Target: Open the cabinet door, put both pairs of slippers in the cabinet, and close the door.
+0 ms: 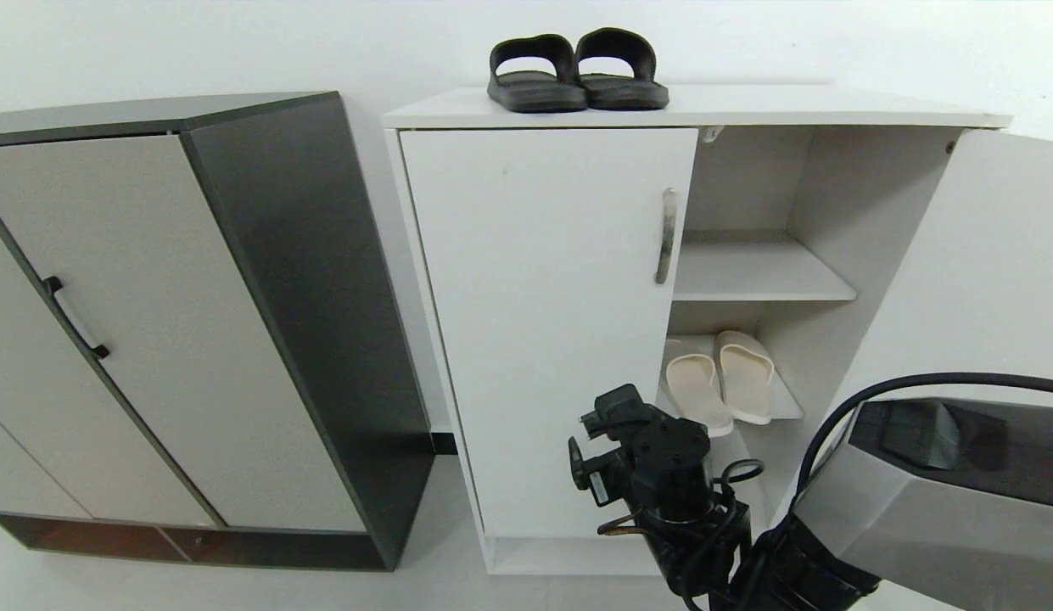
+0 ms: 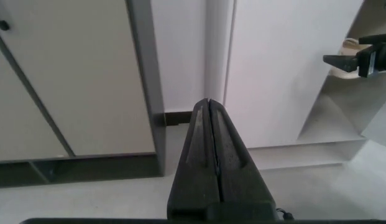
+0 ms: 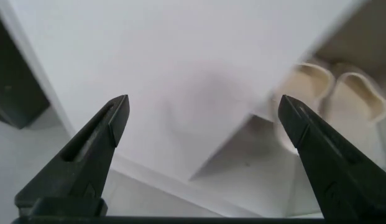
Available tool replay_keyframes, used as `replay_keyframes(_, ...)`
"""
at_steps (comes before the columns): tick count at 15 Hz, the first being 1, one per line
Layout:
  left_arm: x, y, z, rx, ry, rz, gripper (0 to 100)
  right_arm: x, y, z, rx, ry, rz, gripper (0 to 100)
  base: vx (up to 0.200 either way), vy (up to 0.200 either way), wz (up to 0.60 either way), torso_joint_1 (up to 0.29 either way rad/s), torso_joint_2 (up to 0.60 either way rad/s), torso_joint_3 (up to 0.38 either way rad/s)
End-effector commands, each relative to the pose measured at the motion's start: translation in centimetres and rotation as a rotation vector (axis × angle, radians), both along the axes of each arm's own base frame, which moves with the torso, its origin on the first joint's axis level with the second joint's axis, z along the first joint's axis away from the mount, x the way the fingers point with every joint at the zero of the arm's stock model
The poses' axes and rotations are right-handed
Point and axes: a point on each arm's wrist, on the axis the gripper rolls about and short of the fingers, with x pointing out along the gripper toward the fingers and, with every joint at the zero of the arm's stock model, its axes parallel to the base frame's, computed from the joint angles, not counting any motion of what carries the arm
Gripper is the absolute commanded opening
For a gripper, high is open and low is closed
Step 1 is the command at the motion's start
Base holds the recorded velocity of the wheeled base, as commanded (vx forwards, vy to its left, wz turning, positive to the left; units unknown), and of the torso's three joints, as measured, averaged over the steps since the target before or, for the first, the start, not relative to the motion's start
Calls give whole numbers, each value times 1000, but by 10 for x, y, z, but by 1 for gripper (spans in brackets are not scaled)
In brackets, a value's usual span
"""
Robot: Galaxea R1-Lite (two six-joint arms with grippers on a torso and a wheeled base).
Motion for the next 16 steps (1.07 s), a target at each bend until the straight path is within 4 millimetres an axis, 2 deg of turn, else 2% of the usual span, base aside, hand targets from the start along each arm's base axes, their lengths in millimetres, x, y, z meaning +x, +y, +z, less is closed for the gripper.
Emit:
replay_keyframes(1, 0, 0, 0, -8, -1, 14, 0, 1, 2, -4, -3, 3, 2, 100, 0, 0, 0, 0, 0, 0)
replay_keyframes(8, 0, 1, 0, -19, -2, 27, 0, -2, 4, -4, -3, 2, 9, 100, 0, 0, 0, 0, 0, 0)
replay_keyframes(11, 0, 1, 0, 15, 0, 27, 0, -8, 10, -3, 7, -6, 32, 100, 0, 0, 0, 0, 0, 0)
replay_keyframes(16, 0, 1, 0, 16, -1, 26, 0, -16, 9, -5, 1, -11, 57, 100, 0, 0, 0, 0, 0, 0)
